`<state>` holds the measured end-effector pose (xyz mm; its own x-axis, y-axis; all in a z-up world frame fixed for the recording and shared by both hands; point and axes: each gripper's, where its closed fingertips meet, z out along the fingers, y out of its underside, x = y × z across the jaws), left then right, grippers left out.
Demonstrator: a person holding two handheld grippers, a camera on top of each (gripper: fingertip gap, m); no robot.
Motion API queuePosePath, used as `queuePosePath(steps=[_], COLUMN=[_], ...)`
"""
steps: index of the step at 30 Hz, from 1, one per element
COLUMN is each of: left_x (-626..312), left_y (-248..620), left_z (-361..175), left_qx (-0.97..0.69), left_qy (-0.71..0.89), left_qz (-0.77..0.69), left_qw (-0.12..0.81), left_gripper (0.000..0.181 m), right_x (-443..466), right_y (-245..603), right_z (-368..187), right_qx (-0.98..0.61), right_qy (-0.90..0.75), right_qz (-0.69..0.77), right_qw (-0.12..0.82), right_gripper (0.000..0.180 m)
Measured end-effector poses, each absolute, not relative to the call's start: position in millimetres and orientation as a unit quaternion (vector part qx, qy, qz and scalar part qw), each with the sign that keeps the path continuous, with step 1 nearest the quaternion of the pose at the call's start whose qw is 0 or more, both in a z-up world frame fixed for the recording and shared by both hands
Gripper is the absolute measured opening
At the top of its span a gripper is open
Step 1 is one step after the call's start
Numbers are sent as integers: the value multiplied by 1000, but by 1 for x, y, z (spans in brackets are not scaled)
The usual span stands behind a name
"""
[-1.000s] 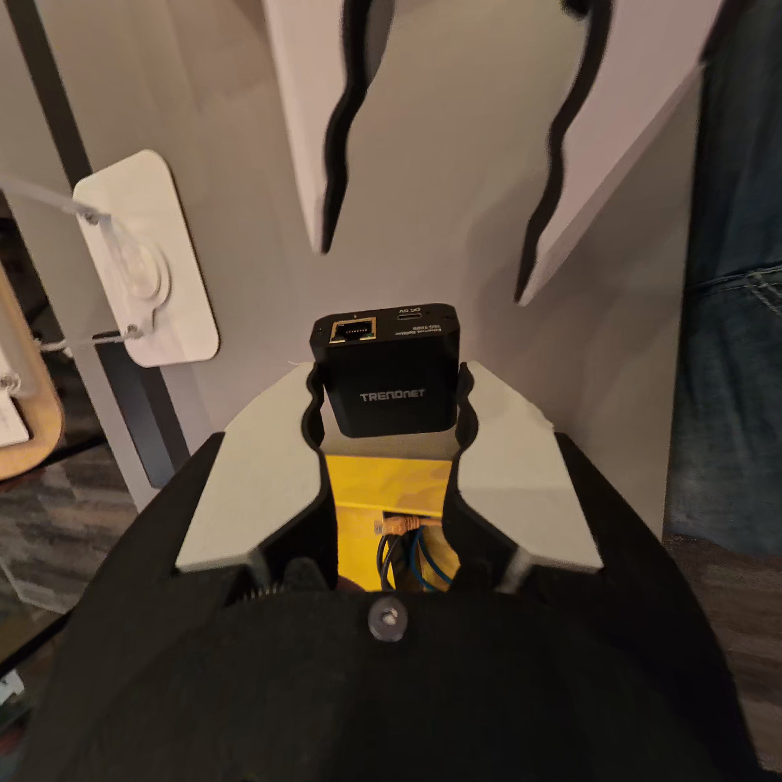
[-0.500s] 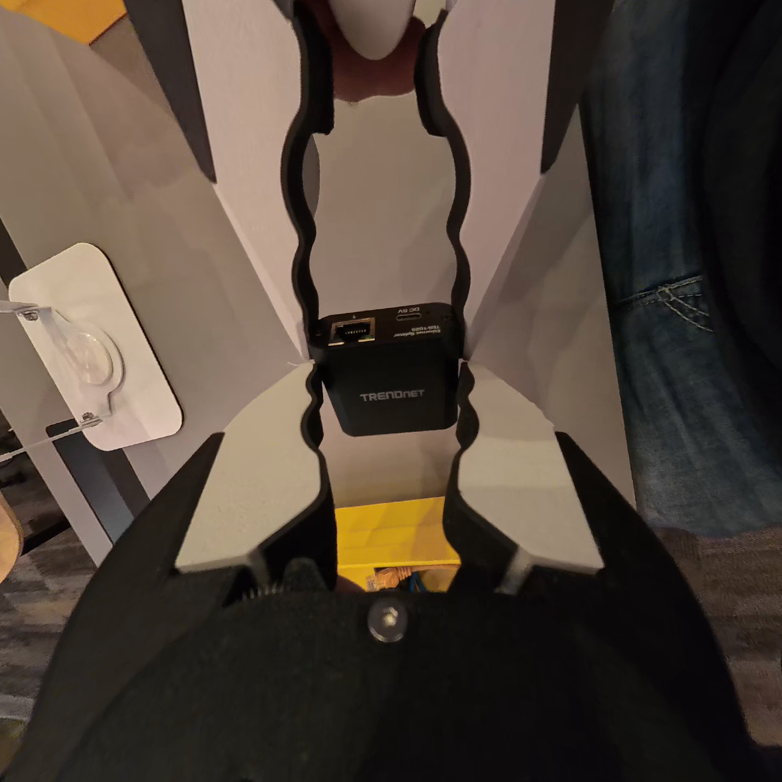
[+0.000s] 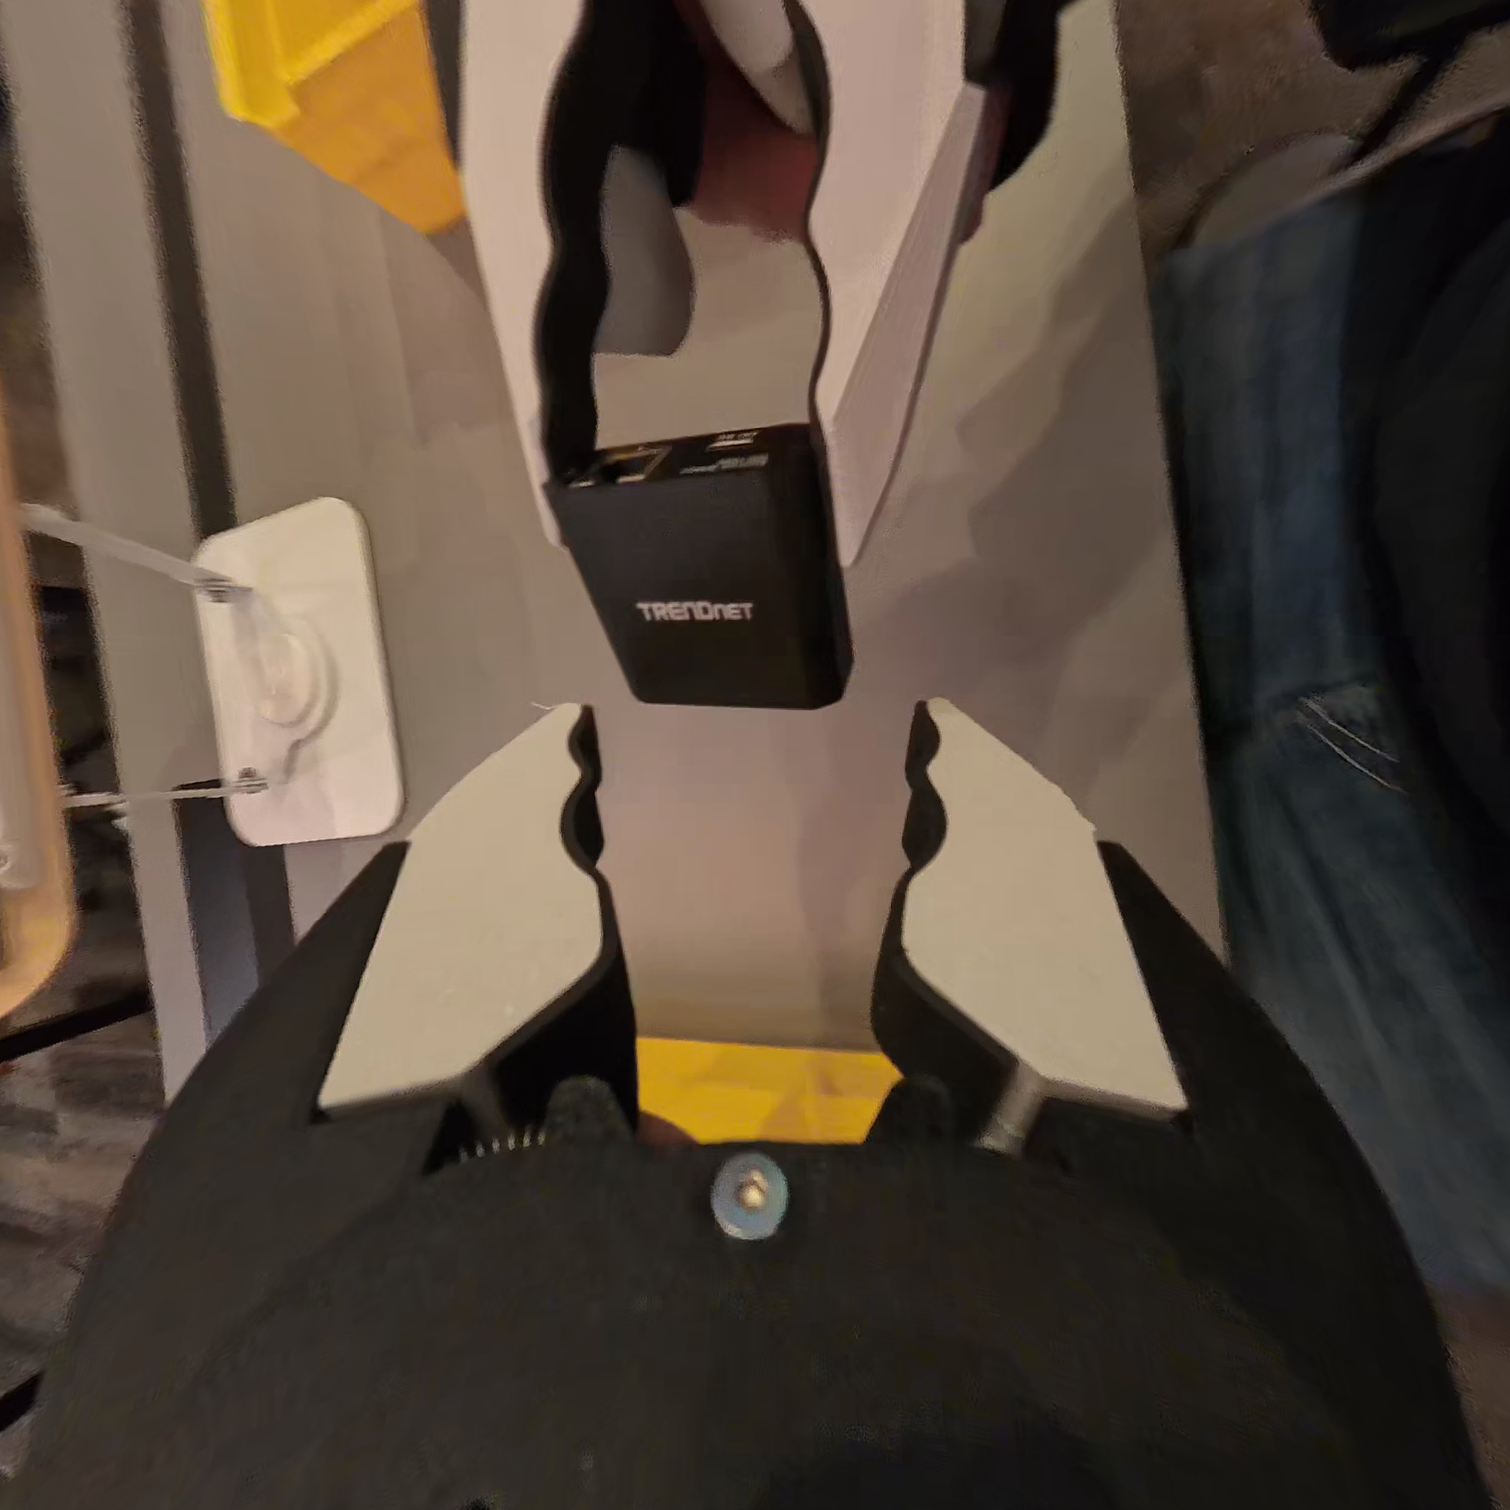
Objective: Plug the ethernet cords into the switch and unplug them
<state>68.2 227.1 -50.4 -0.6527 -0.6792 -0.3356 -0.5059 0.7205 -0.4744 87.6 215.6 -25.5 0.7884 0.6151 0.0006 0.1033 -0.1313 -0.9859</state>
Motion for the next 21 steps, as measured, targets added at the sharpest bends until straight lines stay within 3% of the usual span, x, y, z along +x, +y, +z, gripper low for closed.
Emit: queuePosePath(steps=[1,5,12,21], left_x=[72,85,97,92], left_y=[230,229,218,214], left_z=[-49,-38,-31,-16], left_qx=[-336,-324,-275,-235], left_qy=[882,839,800,822], left_qz=[-170,-162,-123,-84], left_qw=[283,405,519,513], left_gripper=[75,65,42,29], right_x=[89,94,95,91], right_y=[215,214,211,203], right_z=[-21,-11,-6,-13], right_qx=[-717,-698,-680,-668], right_qy=[-238,-202,-170,-166], right_qz=[223,278,337,415], right_qw=[616,629,628,595], right_gripper=[57,57,57,57])
